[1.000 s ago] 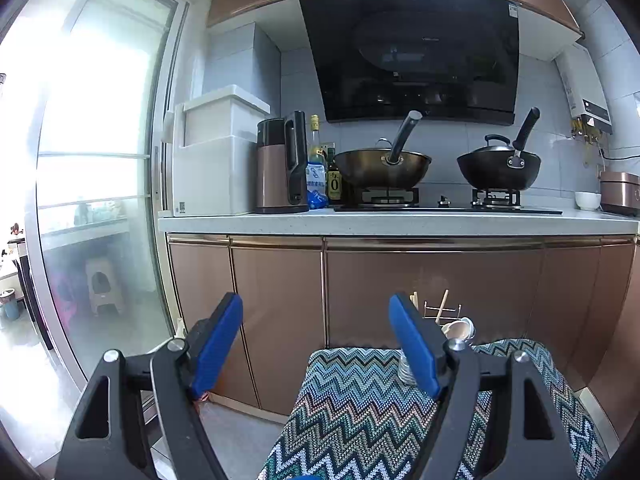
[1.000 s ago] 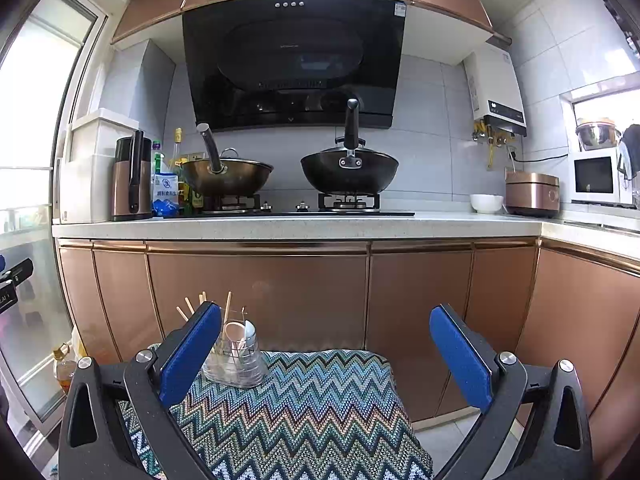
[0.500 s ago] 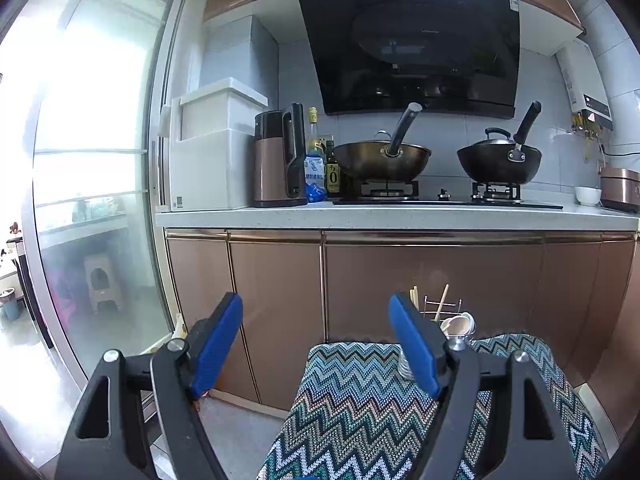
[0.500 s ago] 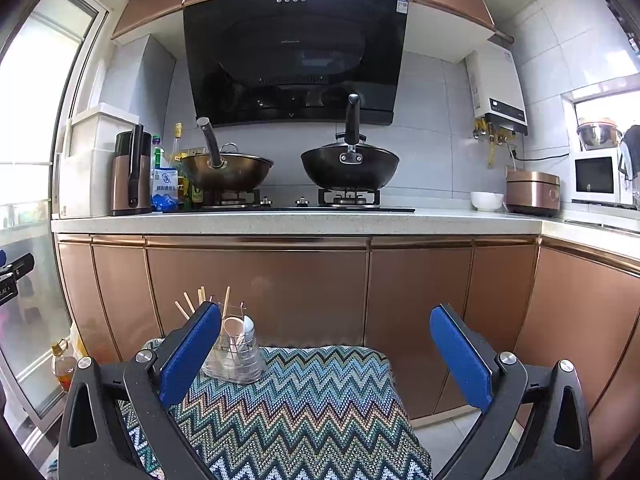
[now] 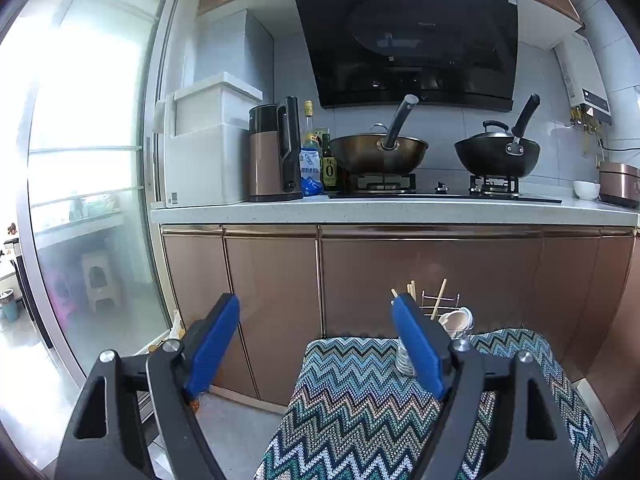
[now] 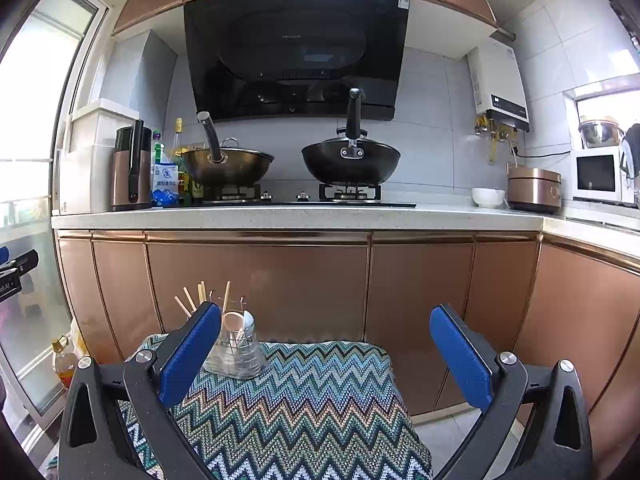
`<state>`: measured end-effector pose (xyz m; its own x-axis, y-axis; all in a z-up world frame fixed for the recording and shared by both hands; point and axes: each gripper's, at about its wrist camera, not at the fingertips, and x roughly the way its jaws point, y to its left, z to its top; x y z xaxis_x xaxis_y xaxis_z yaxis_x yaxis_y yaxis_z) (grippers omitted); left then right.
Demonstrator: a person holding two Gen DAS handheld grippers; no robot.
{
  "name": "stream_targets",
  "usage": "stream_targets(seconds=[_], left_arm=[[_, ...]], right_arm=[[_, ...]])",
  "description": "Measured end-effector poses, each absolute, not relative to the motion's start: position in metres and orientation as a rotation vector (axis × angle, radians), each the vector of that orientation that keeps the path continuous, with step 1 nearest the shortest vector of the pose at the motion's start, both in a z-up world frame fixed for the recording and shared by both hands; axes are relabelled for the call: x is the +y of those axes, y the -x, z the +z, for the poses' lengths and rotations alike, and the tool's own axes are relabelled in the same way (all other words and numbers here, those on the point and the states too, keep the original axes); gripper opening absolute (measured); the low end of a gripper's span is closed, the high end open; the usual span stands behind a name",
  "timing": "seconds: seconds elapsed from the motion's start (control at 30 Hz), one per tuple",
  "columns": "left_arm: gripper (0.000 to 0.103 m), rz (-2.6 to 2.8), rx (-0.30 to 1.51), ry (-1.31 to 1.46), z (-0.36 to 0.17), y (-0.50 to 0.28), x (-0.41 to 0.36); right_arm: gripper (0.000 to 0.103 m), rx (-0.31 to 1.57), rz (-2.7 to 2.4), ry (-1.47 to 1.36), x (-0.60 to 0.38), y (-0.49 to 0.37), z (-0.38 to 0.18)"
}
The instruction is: Organize utensils
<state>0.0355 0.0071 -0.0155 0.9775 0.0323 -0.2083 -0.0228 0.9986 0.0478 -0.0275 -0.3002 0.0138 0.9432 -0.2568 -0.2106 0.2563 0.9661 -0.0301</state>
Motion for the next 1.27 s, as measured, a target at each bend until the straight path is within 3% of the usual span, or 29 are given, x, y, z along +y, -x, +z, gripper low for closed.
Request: stream_targets(seconds=[1.27], left_arm=[[0.081, 0.071, 0.198, -0.068, -0.0163, -0.0343, 0.0056]], right_arm=[[0.103, 0.225, -0.277, 0.015, -0.2998, 0.0296, 0.0119]])
